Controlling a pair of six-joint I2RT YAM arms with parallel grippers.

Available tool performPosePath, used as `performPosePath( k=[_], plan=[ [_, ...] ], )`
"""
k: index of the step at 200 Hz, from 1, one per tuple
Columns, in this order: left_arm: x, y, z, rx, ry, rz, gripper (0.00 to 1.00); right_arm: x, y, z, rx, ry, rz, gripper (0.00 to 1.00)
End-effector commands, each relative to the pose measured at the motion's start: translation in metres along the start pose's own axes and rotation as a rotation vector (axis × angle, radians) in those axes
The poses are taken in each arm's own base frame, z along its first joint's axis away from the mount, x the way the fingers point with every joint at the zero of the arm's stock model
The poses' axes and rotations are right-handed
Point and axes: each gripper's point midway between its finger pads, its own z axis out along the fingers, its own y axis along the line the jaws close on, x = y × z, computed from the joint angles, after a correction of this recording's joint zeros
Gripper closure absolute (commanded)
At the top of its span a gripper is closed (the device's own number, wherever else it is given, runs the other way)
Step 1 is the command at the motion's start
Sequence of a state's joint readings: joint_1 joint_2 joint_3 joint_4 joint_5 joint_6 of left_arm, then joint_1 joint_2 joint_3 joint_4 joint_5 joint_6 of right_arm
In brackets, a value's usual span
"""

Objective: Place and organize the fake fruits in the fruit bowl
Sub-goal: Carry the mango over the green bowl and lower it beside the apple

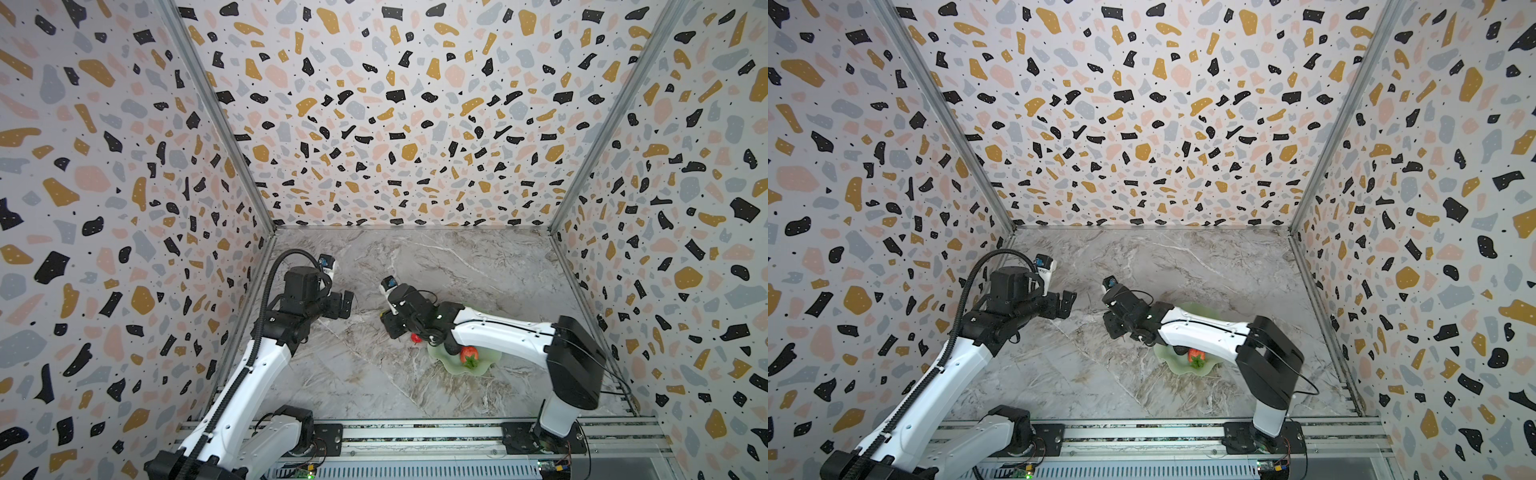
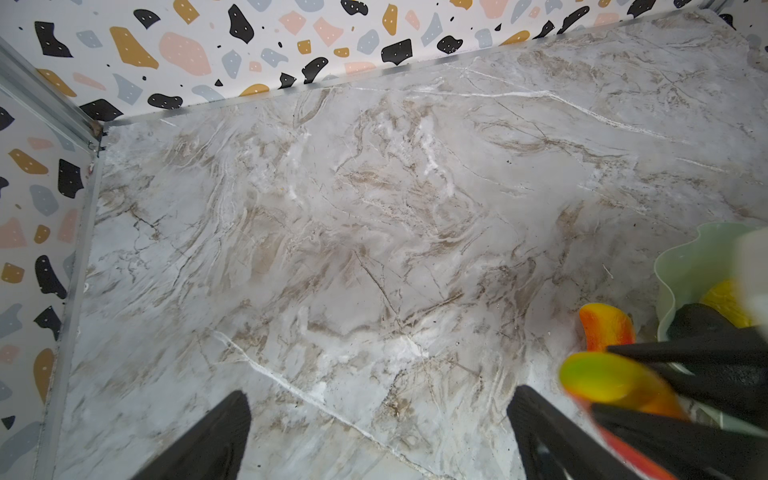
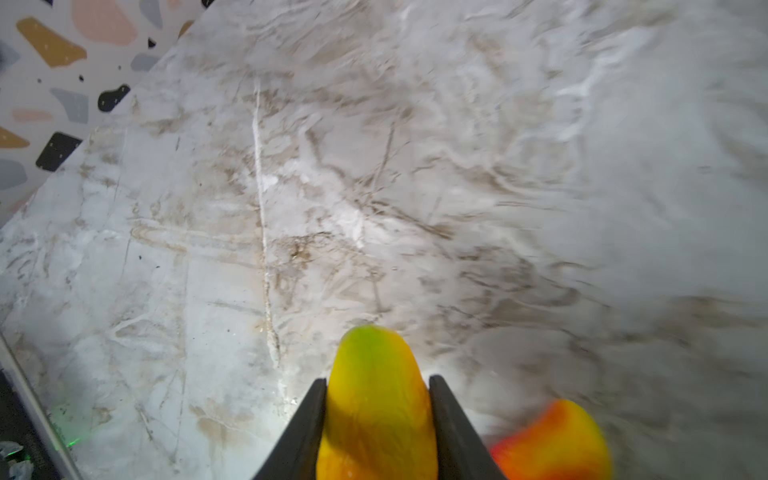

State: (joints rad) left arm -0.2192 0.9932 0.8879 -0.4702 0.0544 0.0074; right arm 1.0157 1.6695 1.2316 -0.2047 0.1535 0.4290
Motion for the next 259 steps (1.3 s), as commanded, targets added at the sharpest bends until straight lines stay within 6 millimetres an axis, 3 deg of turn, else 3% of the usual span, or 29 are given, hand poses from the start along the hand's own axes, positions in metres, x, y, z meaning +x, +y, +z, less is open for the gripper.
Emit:
performPosePath(
  k=[1, 42, 65, 86, 149, 206, 259],
  plan=[
    [-0.006, 0.000, -0.004, -0.005, -0.030, 0.009, 0.01, 0.009, -0.055, -0.041, 0.163, -0.005, 0.038, 0.79],
    [-0.006, -0.001, -0.003, 0.002, -0.025, 0.007, 0.00, 0.046, -0.139, -0.110, 0.413, -0.042, 0.213, 0.81],
    [-0.006, -0.002, -0.003, 0.005, -0.025, 0.007, 0.00, 0.072, -0.165, -0.136, 0.483, -0.072, 0.322, 0.81],
    [-0.006, -0.002, -0.003, 0.007, -0.024, 0.006, 0.00, 0.095, -0.181, -0.146, 0.511, -0.086, 0.406, 0.81],
    [-0.006, -0.003, -0.003, 0.012, -0.025, 0.006, 0.00, 0.128, -0.210, -0.137, 0.519, -0.078, 0.510, 0.80],
    [-0.005, -0.003, -0.002, 0.011, -0.021, 0.007, 0.00, 0.131, -0.208, -0.115, 0.470, -0.055, 0.512, 0.77],
    [-0.006, -0.003, -0.001, 0.010, -0.020, 0.006, 0.00, 0.140, -0.212, -0.109, 0.483, -0.036, 0.514, 0.70]
  ],
)
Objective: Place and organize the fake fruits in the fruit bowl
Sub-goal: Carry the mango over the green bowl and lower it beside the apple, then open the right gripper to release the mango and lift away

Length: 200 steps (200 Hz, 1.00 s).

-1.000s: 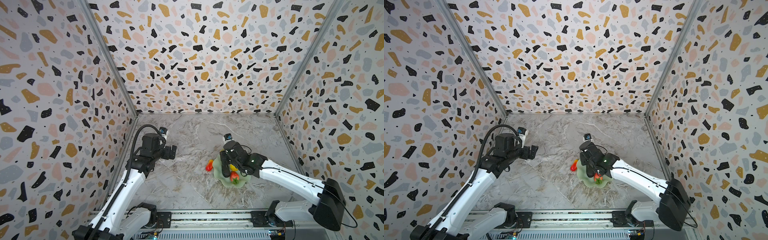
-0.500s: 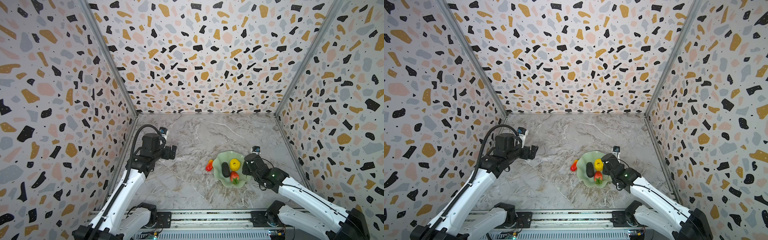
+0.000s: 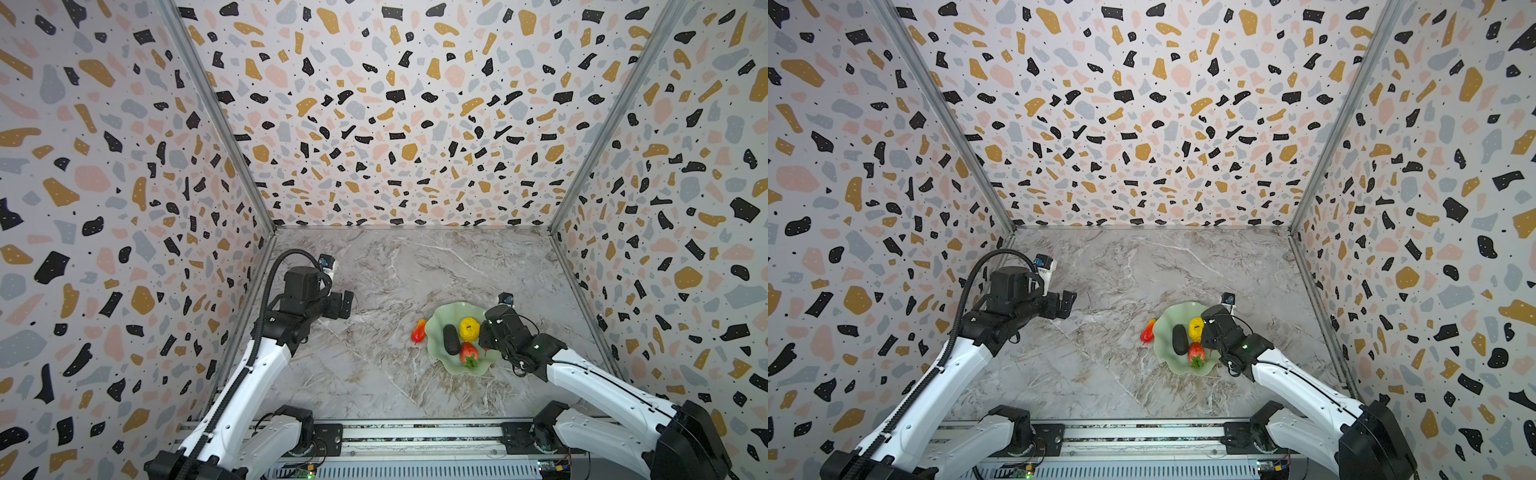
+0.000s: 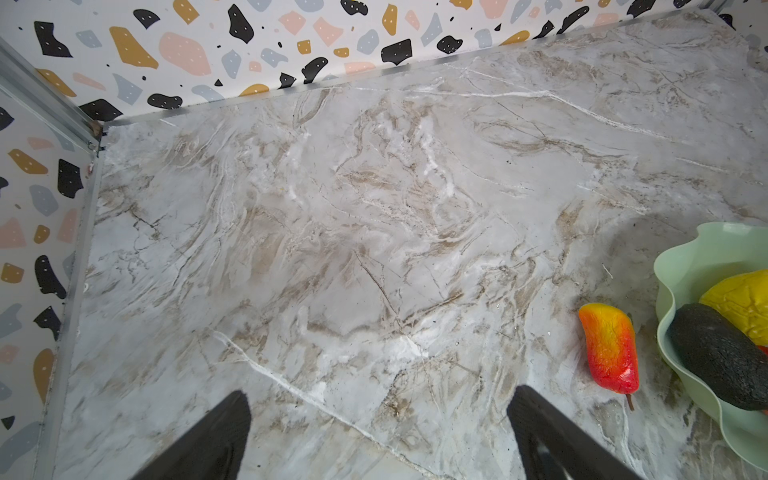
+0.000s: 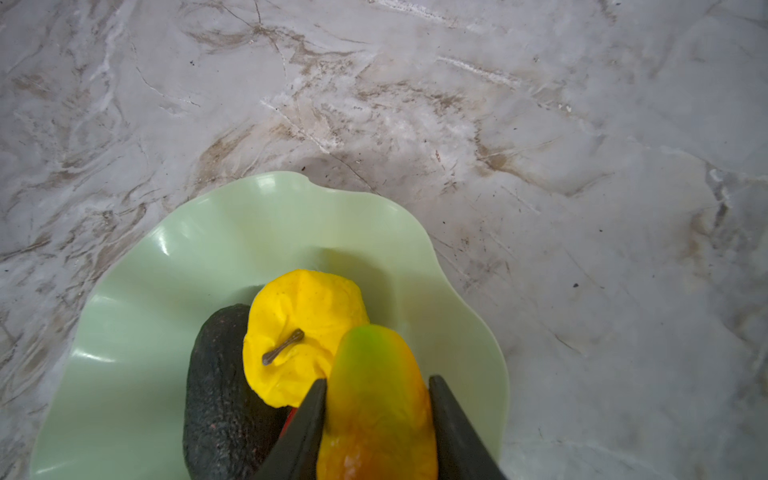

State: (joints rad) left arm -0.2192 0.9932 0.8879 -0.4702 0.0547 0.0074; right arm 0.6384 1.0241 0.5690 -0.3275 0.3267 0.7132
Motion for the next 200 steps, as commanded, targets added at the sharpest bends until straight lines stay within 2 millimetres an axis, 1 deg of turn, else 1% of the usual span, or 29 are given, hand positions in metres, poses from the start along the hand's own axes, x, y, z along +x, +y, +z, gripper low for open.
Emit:
performPosePath(
  k=[1, 43, 89, 118, 136, 150, 156, 168, 182, 200],
  plan=[
    [-0.006, -0.003, -0.001, 0.010, -0.019, 0.007, 0.00, 0.002, -0.004, 0.002, 0.006, -0.004, 0.000, 0.70],
    [-0.006, -0.003, -0.001, 0.012, -0.019, 0.007, 0.00, 0.007, -0.007, 0.006, 0.016, 0.002, 0.004, 0.64],
    [-0.005, -0.003, 0.000, 0.013, -0.014, 0.008, 0.00, 0.007, -0.008, 0.007, 0.020, 0.002, -0.003, 0.54],
    [-0.005, -0.003, 0.000, 0.012, -0.013, 0.008, 0.00, 0.000, -0.007, 0.002, 0.020, -0.018, -0.005, 0.39],
    [-0.005, -0.003, 0.000, 0.013, -0.011, 0.006, 0.00, -0.008, -0.007, -0.005, 0.017, -0.041, -0.006, 0.36],
    [-0.005, -0.003, 0.001, 0.013, -0.010, 0.006, 0.00, -0.018, -0.004, -0.012, 0.010, -0.065, -0.016, 0.33],
    [-0.004, -0.003, 0.001, 0.013, -0.009, 0.007, 0.00, -0.023, 0.000, -0.016, -0.002, -0.073, -0.026, 0.30],
    [-0.004, -0.003, 0.001, 0.013, -0.008, 0.008, 0.01, -0.032, 0.012, -0.023, -0.039, -0.095, -0.070, 0.19],
    [-0.004, -0.003, 0.001, 0.013, -0.007, 0.006, 0.00, -0.040, 0.039, -0.032, -0.104, -0.123, -0.171, 0.01],
    [-0.004, -0.003, 0.002, 0.010, -0.006, 0.006, 0.01, -0.045, 0.079, -0.041, -0.176, -0.127, -0.299, 0.01]
  ],
)
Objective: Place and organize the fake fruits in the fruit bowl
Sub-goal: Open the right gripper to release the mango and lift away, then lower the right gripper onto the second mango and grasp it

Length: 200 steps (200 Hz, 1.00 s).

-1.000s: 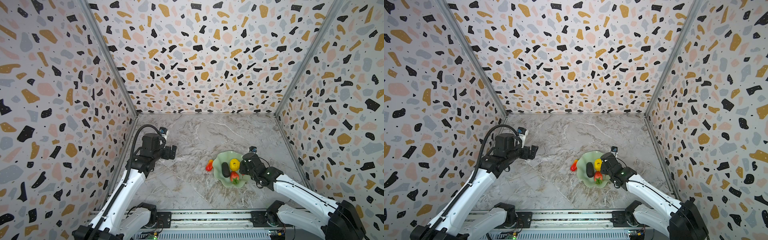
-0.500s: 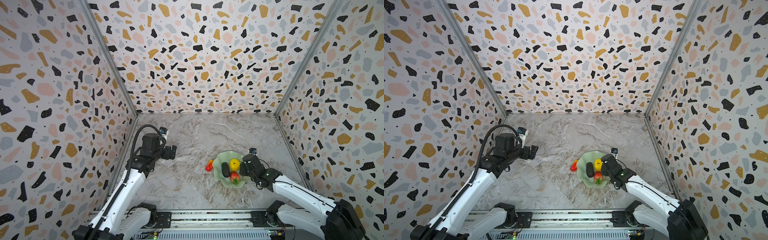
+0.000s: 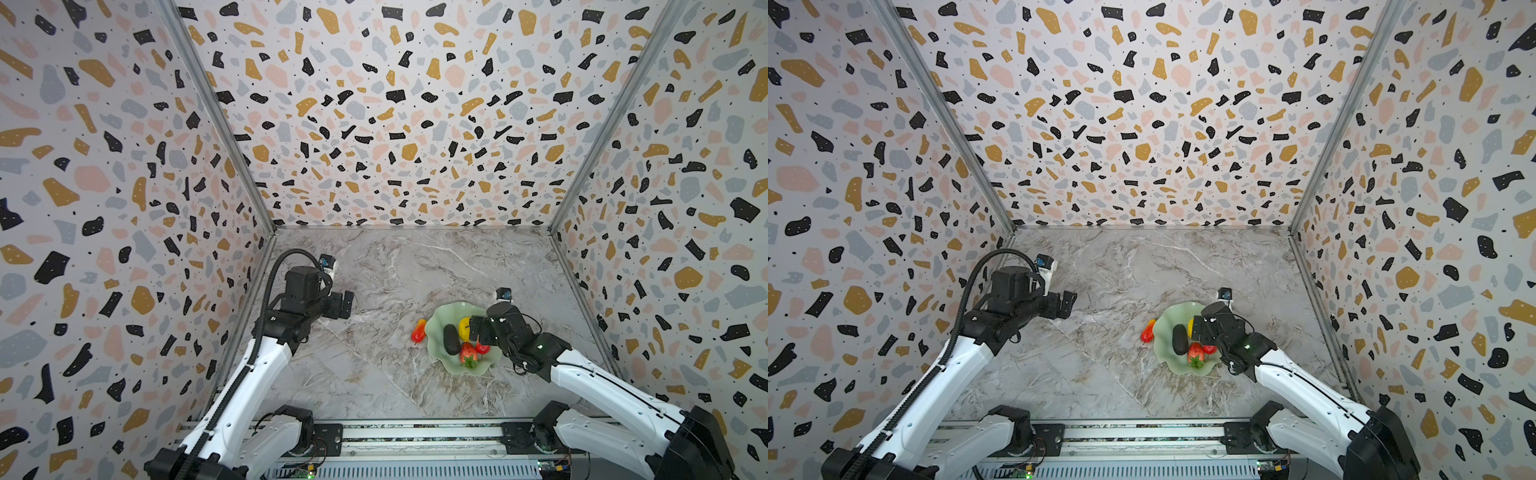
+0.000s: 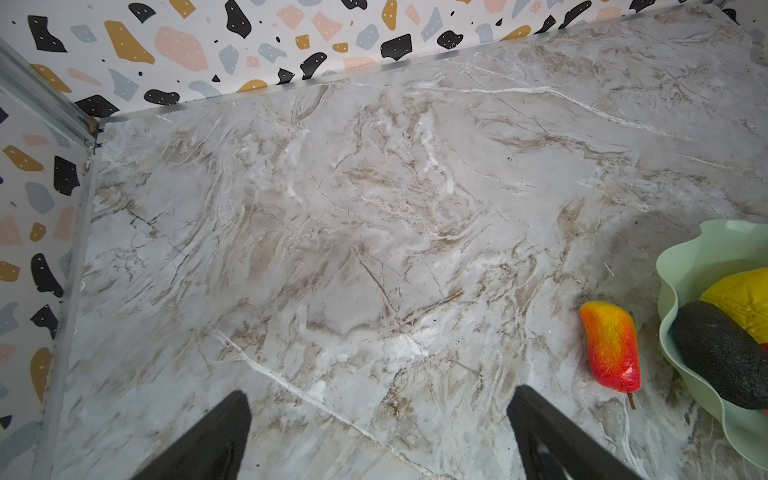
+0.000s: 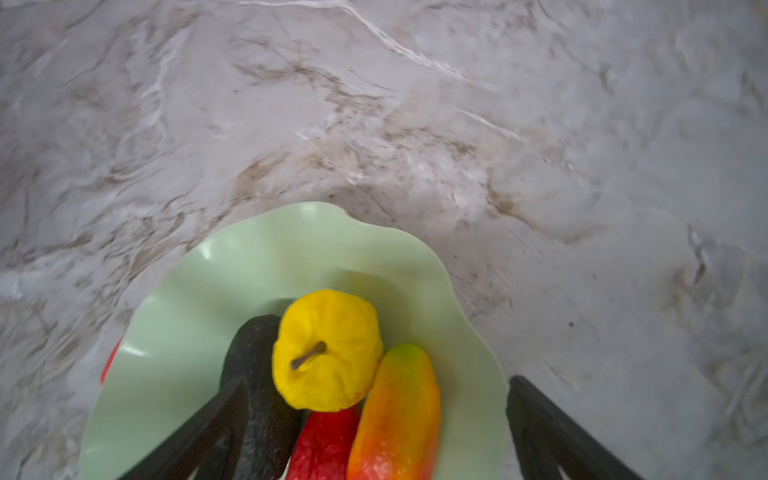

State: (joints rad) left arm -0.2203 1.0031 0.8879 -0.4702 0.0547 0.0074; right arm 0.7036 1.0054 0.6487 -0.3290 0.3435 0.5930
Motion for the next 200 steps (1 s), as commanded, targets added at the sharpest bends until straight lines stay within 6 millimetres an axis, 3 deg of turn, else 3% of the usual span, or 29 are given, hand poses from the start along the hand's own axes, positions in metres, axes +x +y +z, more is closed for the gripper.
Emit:
performPosePath(
  k=[1, 49, 67, 83, 127, 165, 200],
  plan=[
    [-0.006, -0.002, -0.001, 0.008, -0.016, 0.006, 0.00, -0.028, 0.048, -0.014, -0.101, -0.052, -0.172, 0.01],
    [-0.005, -0.002, -0.001, 0.004, -0.016, 0.005, 0.00, -0.025, 0.169, -0.012, -0.317, -0.023, -0.487, 0.01],
    [-0.005, -0.002, -0.002, 0.003, -0.018, 0.007, 0.00, -0.014, 0.201, -0.010, -0.365, 0.013, -0.566, 0.01],
    [-0.005, -0.001, -0.003, 0.000, -0.021, 0.007, 0.00, -0.003, 0.219, -0.005, -0.389, 0.066, -0.594, 0.01],
    [-0.007, -0.002, -0.005, 0.003, -0.031, 0.007, 0.01, 0.032, 0.235, 0.017, -0.396, 0.217, -0.595, 0.01],
    [-0.007, -0.002, -0.005, 0.003, -0.032, 0.008, 0.00, 0.058, 0.230, 0.029, -0.380, 0.313, -0.587, 0.01],
    [-0.007, -0.002, -0.006, 0.004, -0.035, 0.007, 0.00, 0.068, 0.221, 0.035, -0.363, 0.356, -0.568, 0.01]
  ],
)
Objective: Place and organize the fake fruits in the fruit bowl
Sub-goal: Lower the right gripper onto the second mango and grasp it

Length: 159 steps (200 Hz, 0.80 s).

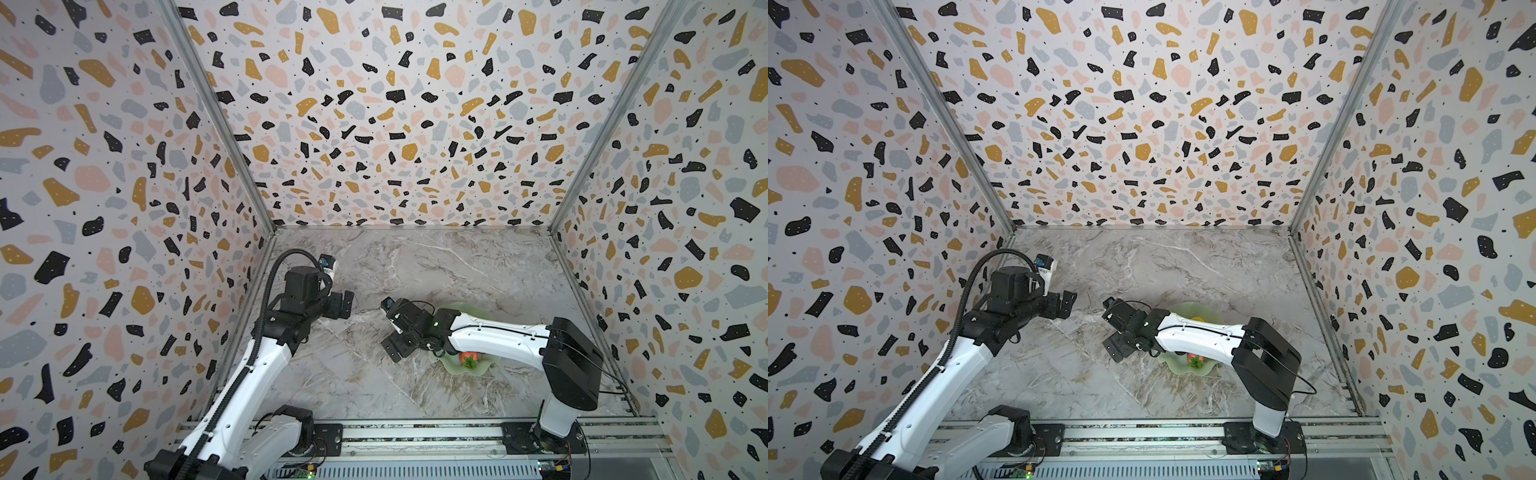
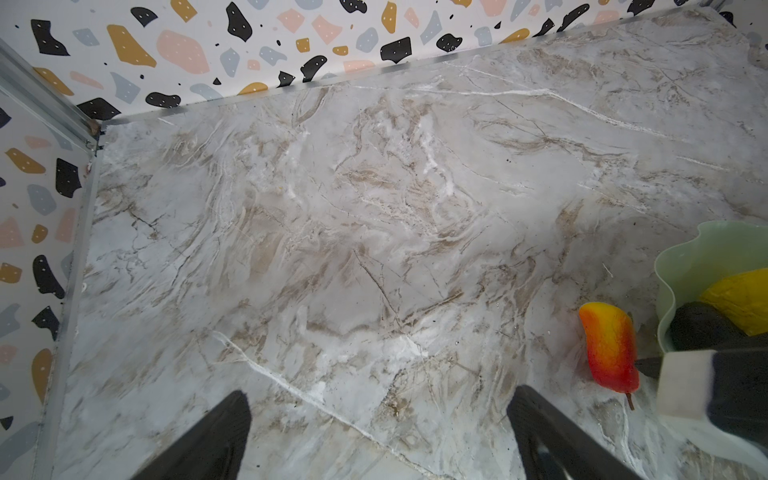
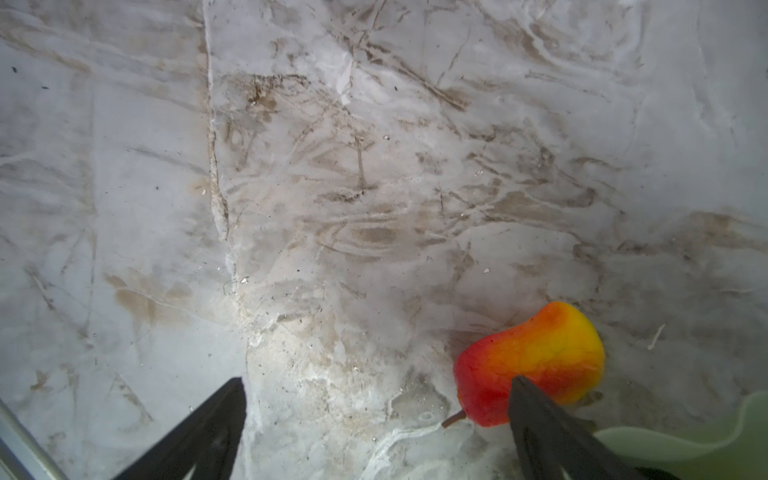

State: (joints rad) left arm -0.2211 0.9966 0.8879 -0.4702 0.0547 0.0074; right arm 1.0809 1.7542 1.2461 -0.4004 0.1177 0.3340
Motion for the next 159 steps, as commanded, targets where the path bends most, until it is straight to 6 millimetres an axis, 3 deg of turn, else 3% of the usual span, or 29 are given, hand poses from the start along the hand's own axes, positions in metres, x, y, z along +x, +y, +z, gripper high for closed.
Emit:
performPosePath(
  k=[1, 64, 159],
  plan=[
    [-0.006, -0.002, -0.004, 0.004, -0.028, 0.007, 0.00, 0.007, -0.001, -0.004, -0.012, 0.031, 0.034, 0.01],
    [-0.005, -0.002, -0.004, 0.005, -0.028, 0.007, 0.00, 0.031, -0.021, -0.001, 0.024, 0.088, 0.086, 0.01],
    [-0.006, -0.002, -0.003, 0.007, -0.025, 0.007, 0.00, 0.039, -0.053, -0.002, 0.086, 0.097, 0.141, 0.01]
  ],
)
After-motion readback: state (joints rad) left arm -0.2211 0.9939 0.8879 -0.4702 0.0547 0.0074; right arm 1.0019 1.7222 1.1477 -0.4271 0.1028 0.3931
